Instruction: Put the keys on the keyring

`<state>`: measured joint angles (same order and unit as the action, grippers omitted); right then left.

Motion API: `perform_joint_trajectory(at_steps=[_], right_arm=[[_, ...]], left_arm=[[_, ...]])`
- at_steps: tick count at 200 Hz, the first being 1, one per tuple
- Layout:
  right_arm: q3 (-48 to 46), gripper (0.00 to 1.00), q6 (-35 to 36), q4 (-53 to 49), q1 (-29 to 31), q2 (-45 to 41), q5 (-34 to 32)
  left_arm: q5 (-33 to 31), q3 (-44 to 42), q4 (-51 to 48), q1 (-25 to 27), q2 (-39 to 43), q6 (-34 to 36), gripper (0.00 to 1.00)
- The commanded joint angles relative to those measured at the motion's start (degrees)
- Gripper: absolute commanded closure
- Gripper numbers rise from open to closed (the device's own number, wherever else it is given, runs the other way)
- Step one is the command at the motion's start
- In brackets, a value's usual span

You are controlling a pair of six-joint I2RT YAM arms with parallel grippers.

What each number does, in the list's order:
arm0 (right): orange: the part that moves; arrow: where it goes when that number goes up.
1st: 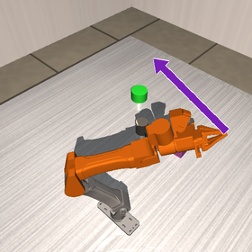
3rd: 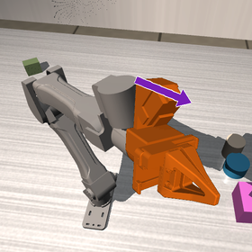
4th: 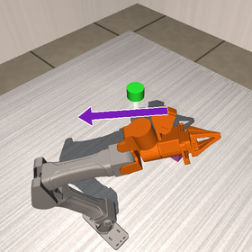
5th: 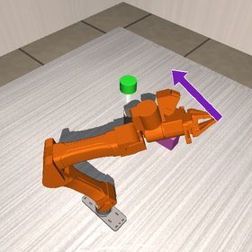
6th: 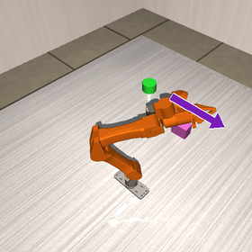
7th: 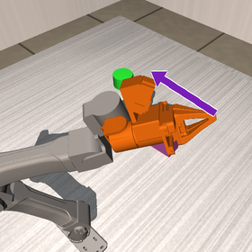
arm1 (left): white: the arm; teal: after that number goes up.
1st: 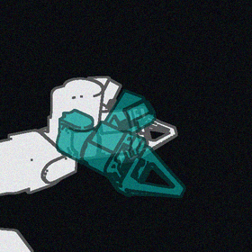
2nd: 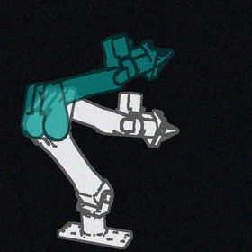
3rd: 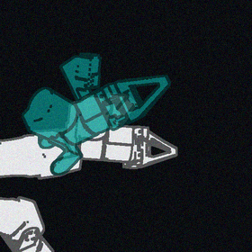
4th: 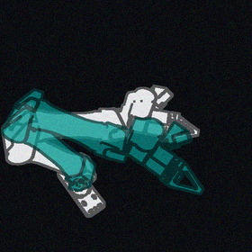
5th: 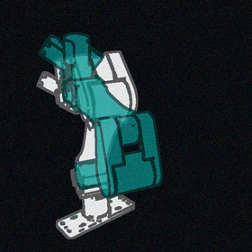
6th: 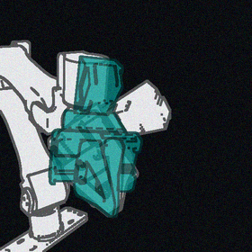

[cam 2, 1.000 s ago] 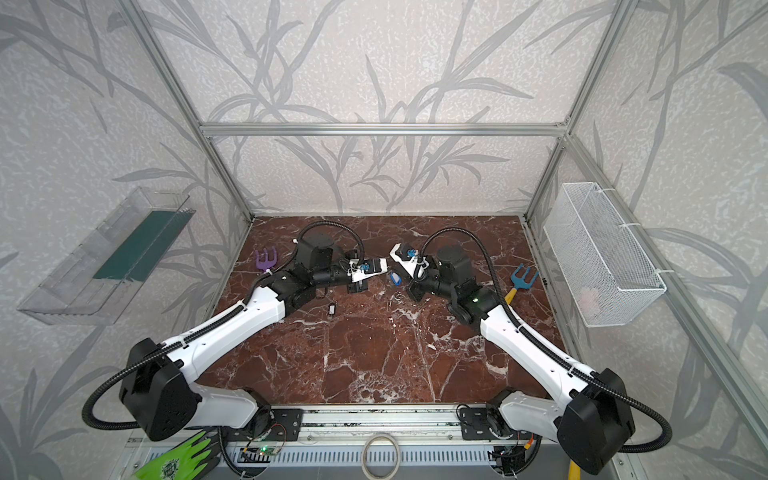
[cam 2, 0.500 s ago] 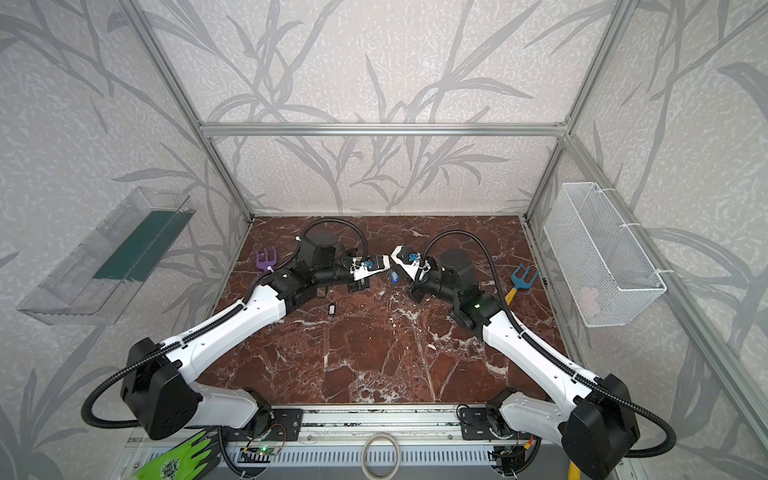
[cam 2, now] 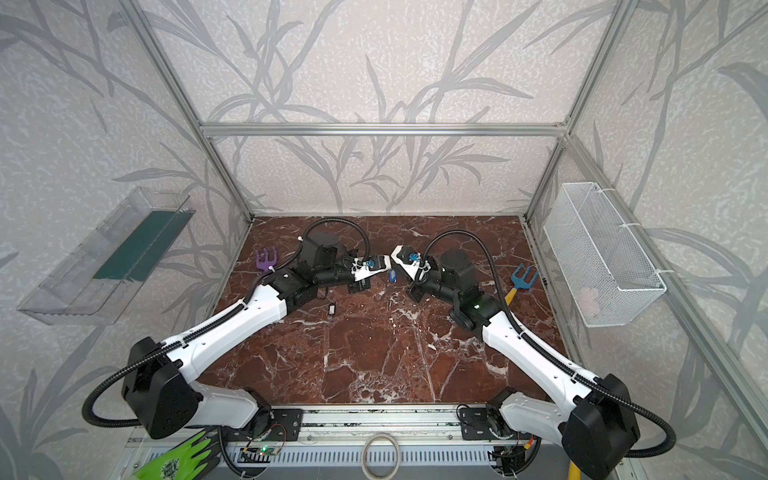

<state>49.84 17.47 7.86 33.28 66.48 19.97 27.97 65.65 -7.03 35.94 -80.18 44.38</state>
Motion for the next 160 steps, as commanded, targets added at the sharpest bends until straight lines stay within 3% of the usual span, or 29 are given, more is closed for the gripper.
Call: perform_joint_trajectory(at_steps=[1, 117, 160], right_arm=[[0.7, 1.0, 0.1, -0.5, 0.3, -0.6, -2.4], [0.3, 1.0, -2.1, -2.2, -0.2, -1.0, -5.6], [-0.6, 1.0, -7.3, -1.8, -3.6, -0.1, 1.7]], left_arm=[[0.5, 1.3, 0.0, 0.5, 0.5, 1.6, 1.0], [4.3, -2.8, 3.6, 0.2, 3.0, 5.2, 1.0], [10.8, -4.1, 6.2, -1.0, 3.5, 2.4, 1.0]])
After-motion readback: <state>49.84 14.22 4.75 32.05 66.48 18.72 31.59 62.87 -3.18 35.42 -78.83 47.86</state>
